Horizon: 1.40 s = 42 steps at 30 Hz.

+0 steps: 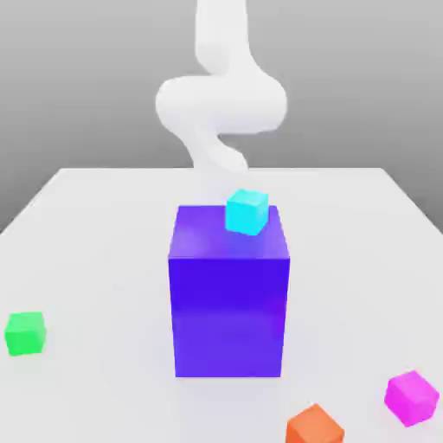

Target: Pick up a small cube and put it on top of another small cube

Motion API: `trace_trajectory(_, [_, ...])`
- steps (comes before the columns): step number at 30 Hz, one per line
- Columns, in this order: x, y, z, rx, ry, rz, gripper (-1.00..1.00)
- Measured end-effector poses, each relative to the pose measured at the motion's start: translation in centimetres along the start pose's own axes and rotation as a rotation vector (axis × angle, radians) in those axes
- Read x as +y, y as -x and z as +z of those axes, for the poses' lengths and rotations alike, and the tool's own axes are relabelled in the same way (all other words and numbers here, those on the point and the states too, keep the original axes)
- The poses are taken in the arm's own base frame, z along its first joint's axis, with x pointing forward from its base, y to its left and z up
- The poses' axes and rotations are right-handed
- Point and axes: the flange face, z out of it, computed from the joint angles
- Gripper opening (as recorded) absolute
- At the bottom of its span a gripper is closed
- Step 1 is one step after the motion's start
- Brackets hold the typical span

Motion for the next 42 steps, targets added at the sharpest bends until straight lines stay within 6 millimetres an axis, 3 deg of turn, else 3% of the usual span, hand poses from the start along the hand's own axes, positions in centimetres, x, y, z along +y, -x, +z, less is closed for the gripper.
trace_trajectory(5, [-1.7, 1.8, 8.0, -0.171, -0.027, -0.222, 0.0])
trace_trajectory(11, [-3.6, 6.3, 17.1, -0.345, -0.06, -0.484, 0.0])
trace_trajectory(18, [-4.7, 13.8, 26.4, -0.518, -0.095, -0.797, 0.0])
trace_trajectory(23, [-4.9, 20.7, 31.8, -0.627, -0.12, -1.041, 0.0])
trace_trajectory(30, [-2.8, 29.0, 38.0, -0.748, -0.13, -1.372, 0.0])
trace_trajectory(36, [-0.1, 35.6, 41.8, -0.832, -0.129, -1.682, 0.0])
trace_trajectory(40, [2.2, 38.7, 45.6, -0.842, -0.128, -1.737, 0.0])
trace_trajectory(41, [2.9, 39.4, 46.5, -0.844, -0.128, -1.737, -1.0])
trace_trajectory(42, [2.9, 39.4, 46.5, -0.844, -0.128, -1.737, -1.0])
